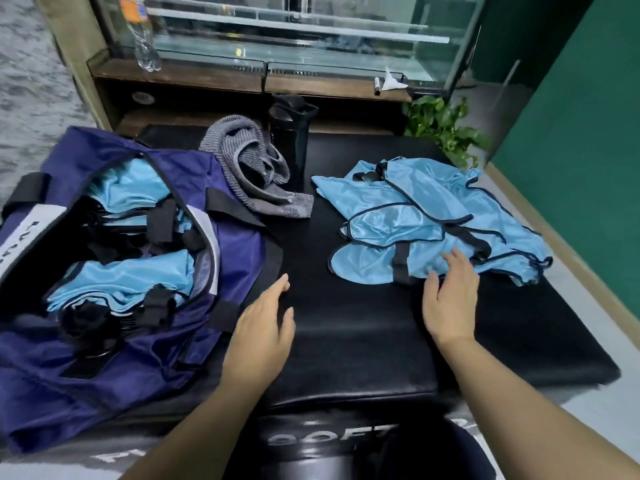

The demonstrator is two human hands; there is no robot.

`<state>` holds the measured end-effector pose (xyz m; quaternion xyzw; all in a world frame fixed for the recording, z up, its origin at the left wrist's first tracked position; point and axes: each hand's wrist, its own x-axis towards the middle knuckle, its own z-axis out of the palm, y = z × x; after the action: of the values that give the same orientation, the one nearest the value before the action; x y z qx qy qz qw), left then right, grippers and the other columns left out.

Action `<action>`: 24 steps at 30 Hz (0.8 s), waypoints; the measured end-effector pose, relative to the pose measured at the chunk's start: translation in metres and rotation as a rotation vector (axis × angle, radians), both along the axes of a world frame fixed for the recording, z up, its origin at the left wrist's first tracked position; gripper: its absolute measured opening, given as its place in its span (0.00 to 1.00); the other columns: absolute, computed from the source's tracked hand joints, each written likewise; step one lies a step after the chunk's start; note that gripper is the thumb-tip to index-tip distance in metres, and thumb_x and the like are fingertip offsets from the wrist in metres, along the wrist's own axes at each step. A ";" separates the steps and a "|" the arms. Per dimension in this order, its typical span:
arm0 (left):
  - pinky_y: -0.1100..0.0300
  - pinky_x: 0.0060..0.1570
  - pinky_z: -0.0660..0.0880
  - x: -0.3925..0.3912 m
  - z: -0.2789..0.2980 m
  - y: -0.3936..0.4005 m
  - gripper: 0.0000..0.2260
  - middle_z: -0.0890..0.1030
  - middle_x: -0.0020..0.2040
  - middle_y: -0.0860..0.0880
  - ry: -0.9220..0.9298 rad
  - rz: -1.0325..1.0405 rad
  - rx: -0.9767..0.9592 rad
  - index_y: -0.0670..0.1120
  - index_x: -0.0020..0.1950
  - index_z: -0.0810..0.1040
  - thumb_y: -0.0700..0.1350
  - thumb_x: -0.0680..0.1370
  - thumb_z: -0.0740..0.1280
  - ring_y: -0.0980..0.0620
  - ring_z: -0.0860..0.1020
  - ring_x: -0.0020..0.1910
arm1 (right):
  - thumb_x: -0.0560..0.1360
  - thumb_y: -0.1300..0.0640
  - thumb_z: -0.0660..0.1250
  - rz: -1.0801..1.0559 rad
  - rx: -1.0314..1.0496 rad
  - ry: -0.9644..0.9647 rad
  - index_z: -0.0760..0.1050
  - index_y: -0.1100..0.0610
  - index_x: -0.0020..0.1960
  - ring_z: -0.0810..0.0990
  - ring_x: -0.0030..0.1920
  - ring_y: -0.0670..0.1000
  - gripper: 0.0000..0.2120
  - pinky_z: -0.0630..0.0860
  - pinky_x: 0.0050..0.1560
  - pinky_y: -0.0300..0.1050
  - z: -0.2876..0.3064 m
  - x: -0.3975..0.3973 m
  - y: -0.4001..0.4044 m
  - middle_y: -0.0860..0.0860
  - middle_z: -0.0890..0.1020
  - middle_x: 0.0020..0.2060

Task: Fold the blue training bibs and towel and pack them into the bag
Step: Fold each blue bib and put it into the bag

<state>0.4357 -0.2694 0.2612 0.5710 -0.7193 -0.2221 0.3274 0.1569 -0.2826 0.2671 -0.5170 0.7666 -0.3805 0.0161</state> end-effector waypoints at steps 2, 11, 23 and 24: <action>0.57 0.65 0.66 -0.001 -0.003 -0.001 0.22 0.75 0.66 0.53 -0.040 0.022 0.000 0.48 0.73 0.67 0.42 0.79 0.63 0.52 0.72 0.65 | 0.81 0.59 0.57 0.002 -0.009 0.008 0.65 0.64 0.71 0.59 0.74 0.55 0.20 0.54 0.74 0.49 -0.001 -0.010 -0.018 0.57 0.64 0.73; 0.61 0.60 0.64 -0.003 -0.014 -0.007 0.22 0.79 0.60 0.51 -0.211 0.022 -0.066 0.47 0.67 0.72 0.53 0.76 0.54 0.51 0.75 0.58 | 0.78 0.63 0.61 0.346 0.001 0.357 0.66 0.64 0.70 0.60 0.74 0.58 0.21 0.60 0.72 0.54 -0.005 -0.027 -0.077 0.58 0.64 0.73; 0.61 0.59 0.64 -0.004 -0.013 -0.007 0.20 0.80 0.58 0.49 -0.245 0.033 -0.086 0.44 0.63 0.74 0.51 0.76 0.55 0.50 0.76 0.56 | 0.79 0.46 0.62 0.014 0.200 0.036 0.74 0.58 0.54 0.77 0.52 0.58 0.15 0.67 0.43 0.46 -0.005 -0.035 -0.095 0.54 0.78 0.50; 0.61 0.59 0.64 -0.004 -0.013 -0.007 0.20 0.80 0.58 0.49 -0.244 0.034 -0.090 0.44 0.63 0.75 0.50 0.76 0.55 0.50 0.76 0.56 | 0.79 0.47 0.62 0.013 0.169 0.119 0.74 0.60 0.49 0.76 0.50 0.59 0.15 0.67 0.41 0.48 -0.006 -0.033 -0.094 0.56 0.77 0.47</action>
<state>0.4320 -0.2760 0.2482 0.5908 -0.7532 -0.1130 0.2662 0.1235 -0.3771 0.2609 -0.5406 0.7921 -0.2831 0.0168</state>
